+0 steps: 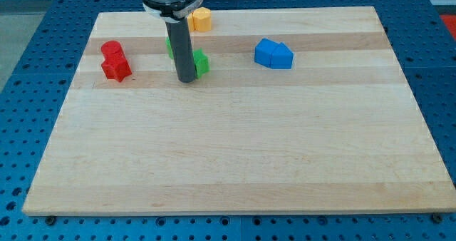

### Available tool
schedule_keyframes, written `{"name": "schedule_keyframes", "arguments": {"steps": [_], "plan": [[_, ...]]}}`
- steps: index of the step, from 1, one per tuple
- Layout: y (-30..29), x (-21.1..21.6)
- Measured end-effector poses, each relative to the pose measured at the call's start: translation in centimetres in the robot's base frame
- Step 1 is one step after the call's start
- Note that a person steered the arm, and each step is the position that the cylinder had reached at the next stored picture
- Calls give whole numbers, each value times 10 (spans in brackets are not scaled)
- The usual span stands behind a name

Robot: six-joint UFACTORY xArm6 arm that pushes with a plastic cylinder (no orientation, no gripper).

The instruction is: Move the green star into the green circle

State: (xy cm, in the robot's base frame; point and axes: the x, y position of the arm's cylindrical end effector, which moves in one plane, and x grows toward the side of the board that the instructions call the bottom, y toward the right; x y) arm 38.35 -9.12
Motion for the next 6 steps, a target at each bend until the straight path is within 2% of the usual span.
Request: {"name": "schedule_keyframes", "arguments": {"steps": [1,2,4,6], "plan": [[42,13],[53,8],[8,-16],[12,-11]]}}
